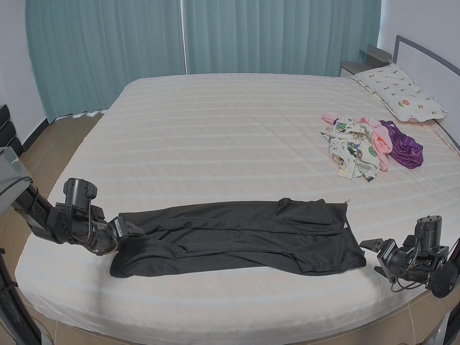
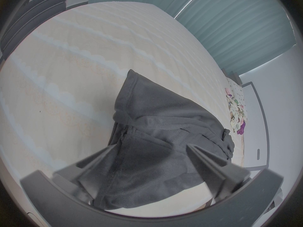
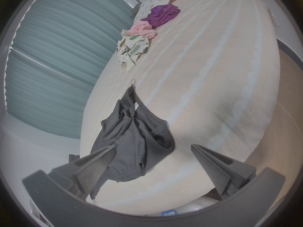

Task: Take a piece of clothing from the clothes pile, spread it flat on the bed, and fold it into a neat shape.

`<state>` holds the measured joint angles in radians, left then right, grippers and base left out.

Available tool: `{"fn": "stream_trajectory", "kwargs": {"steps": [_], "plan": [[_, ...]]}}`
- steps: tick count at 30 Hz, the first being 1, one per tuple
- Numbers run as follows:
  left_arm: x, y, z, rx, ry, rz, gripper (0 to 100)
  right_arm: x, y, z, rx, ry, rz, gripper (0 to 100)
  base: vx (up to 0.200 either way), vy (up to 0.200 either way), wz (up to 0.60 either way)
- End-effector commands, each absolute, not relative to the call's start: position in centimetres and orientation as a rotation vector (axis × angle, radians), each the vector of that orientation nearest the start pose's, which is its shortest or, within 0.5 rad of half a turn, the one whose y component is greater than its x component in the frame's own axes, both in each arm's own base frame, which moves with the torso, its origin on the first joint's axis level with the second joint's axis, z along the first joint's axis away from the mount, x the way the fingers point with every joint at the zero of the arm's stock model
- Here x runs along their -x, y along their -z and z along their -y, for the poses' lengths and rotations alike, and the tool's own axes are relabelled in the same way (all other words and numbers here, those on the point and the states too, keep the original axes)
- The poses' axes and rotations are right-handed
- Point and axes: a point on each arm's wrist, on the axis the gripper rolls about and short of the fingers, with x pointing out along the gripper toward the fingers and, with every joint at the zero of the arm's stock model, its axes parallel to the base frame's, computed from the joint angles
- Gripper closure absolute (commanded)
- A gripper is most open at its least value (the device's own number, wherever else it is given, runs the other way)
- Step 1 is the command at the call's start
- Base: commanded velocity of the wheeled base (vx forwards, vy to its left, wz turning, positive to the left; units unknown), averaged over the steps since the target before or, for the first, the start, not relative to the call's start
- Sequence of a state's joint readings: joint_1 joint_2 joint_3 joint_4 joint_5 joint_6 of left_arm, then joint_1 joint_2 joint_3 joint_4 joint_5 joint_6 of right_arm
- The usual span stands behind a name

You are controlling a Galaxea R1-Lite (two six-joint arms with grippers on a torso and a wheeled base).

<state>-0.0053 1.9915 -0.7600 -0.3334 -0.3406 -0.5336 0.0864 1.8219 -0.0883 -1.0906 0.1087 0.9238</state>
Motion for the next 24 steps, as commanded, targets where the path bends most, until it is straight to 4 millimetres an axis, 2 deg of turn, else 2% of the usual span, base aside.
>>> {"fn": "stream_trajectory", "kwargs": {"steps": [1,11,20,24], "plan": [[-31.8,-4.9,1.0,0.639,0.070,-0.971,100,-20.3,-4.7,-2.1,-0.893,0.101,-0.676,0,0.000,0.000,0.00],[-31.6,-5.1,0.8,0.627,-0.005,-0.951,100,-22.5,-5.4,-2.1,-0.812,-0.045,-0.665,0,0.000,0.000,0.00],[-31.8,-5.7,0.9,0.692,-0.030,-0.929,100,-26.1,-4.2,-1.4,-0.732,-0.092,-0.741,0,0.000,0.000,0.00],[-31.7,-6.2,0.8,0.700,-0.027,-0.913,100,-26.9,-4.1,-0.8,-0.750,-0.145,-0.767,0,0.000,0.000,0.00]]}}
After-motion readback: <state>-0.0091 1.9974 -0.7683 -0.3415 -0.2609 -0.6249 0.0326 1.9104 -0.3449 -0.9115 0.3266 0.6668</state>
